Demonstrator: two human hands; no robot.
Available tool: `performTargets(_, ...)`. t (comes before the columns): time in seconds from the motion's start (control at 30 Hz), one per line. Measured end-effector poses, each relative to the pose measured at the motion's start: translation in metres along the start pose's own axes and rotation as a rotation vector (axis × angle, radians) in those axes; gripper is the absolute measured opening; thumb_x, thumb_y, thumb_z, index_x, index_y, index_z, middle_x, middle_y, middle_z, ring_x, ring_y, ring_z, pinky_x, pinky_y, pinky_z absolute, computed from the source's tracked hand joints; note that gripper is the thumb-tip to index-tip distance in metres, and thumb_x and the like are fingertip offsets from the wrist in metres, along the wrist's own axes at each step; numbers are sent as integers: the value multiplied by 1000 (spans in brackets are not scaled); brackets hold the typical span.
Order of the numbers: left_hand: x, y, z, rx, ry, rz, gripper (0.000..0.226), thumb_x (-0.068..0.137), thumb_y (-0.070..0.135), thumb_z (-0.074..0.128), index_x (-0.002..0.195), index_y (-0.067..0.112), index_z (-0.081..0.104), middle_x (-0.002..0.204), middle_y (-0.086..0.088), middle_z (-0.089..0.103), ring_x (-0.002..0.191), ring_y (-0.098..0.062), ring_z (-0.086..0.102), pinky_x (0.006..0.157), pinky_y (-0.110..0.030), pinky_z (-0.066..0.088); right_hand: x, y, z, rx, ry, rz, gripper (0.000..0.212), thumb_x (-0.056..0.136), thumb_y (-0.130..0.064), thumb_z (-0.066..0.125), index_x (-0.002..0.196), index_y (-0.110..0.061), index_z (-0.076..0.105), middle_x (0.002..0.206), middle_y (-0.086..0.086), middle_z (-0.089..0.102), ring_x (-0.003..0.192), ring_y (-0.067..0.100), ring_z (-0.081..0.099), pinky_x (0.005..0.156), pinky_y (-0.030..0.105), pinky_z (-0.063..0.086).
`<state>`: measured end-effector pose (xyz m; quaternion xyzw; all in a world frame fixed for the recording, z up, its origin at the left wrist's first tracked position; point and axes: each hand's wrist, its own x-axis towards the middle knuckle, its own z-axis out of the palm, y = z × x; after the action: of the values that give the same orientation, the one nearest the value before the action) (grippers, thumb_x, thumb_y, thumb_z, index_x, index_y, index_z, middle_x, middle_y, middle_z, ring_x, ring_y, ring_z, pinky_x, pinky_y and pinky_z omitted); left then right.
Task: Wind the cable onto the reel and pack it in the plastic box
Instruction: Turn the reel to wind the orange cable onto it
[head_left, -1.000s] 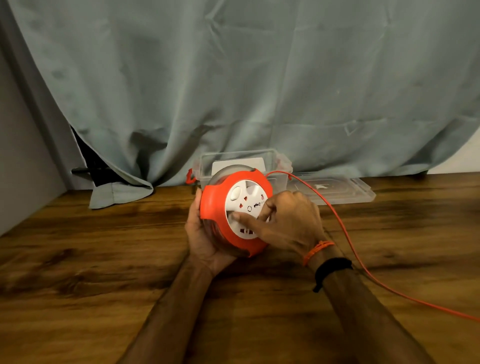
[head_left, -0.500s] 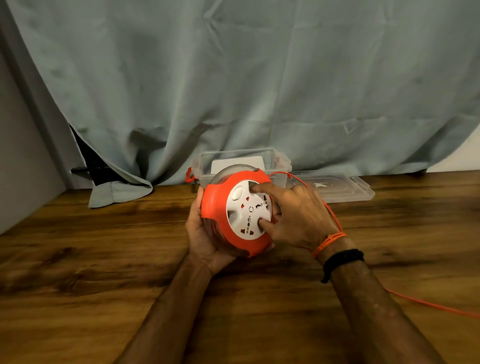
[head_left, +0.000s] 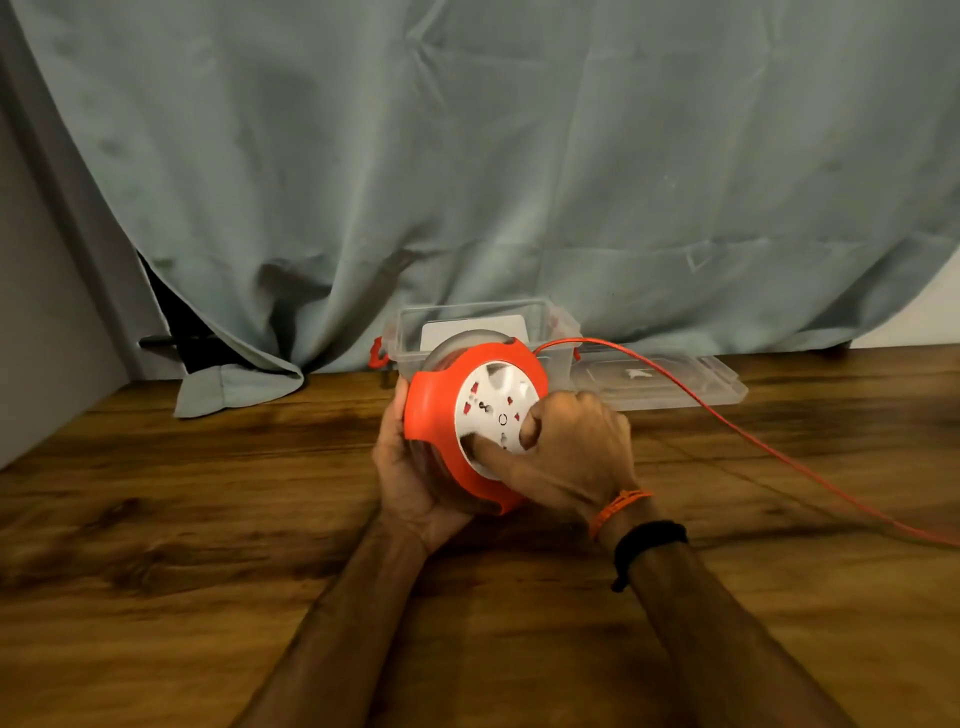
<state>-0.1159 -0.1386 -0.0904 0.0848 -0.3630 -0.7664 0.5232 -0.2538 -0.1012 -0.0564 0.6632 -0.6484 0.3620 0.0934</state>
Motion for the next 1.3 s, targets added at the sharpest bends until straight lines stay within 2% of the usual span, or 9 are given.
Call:
performTargets(0.13, -1, 0, -2, 46, 45, 6, 68, 79, 69, 43, 113, 21, 77, 120, -13, 73, 108, -32, 70, 86, -50, 59, 1, -10, 5, 197, -83, 179, 83, 46, -91, 35, 76, -17, 57, 87, 4, 67, 85, 27, 65, 71, 36, 54)
performTargets(0.23, -1, 2, -1, 53, 50, 0, 71, 77, 71, 46, 115, 19, 76, 122, -16, 71, 110, -34, 69, 88, -51, 58, 1, -12, 3, 248, -133, 183, 89, 45, -91, 39, 85, -15, 63, 96, 6, 71, 87, 26, 67, 73, 42, 58)
performTargets(0.4, -1, 5, -3, 11, -10, -28, 79, 80, 75, 44, 128, 17, 68, 132, -17, 65, 119, -36, 64, 96, -55, 52, 10, -1, -18, 164, -82, -8, 58, 59, -82, 57, 52, -24, 59, 55, -13, 56, 67, 15, 64, 64, 34, 54)
performTargets(0.5, 0, 5, -6, -3, -36, -50, 77, 83, 76, 40, 128, 20, 68, 133, -14, 66, 119, -35, 63, 94, -55, 53, 15, 12, -30, 98, -125, -225, 37, 65, -59, 73, 86, -29, 64, 55, -16, 44, 70, 21, 63, 73, 37, 51)
performTargets(0.67, -1, 3, -9, -22, -98, -72, 79, 85, 77, 37, 134, 21, 63, 136, -16, 63, 122, -38, 61, 98, -60, 48, 16, 18, -31, -23, -179, -324, 69, 67, -50, 69, 130, -34, 47, 65, -17, 41, 79, 28, 63, 81, 40, 51)
performTargets(0.8, 0, 2, -6, -26, -113, -64, 79, 83, 74, 43, 134, 17, 63, 138, -17, 61, 126, -38, 58, 100, -58, 47, 14, 21, -24, -34, -118, -333, 69, 67, -49, 68, 131, -32, 49, 79, 1, 69, 82, 29, 64, 77, 39, 52)
performTargets(0.97, -2, 3, -5, -20, -67, -59, 73, 81, 75, 43, 124, 22, 71, 128, -14, 68, 116, -35, 66, 92, -57, 53, 11, 22, -19, -71, 9, -372, 69, 62, -53, 67, 127, -32, 55, 82, 4, 72, 79, 32, 66, 72, 38, 51)
performTargets(1.17, -2, 3, -3, -29, 8, -53, 74, 80, 75, 42, 121, 22, 73, 127, -14, 69, 112, -35, 68, 87, -56, 56, 10, 24, -10, -88, -14, -349, 72, 67, -56, 63, 134, -37, 44, 95, 7, 69, 90, 31, 62, 80, 39, 47)
performTargets(1.3, -2, 4, -2, -46, -4, -51, 75, 81, 75, 42, 127, 21, 69, 132, -15, 66, 118, -36, 64, 91, -57, 54, 9, 22, -12, -130, 53, -336, 69, 61, -60, 67, 123, -32, 57, 87, 6, 71, 83, 31, 65, 75, 37, 47)
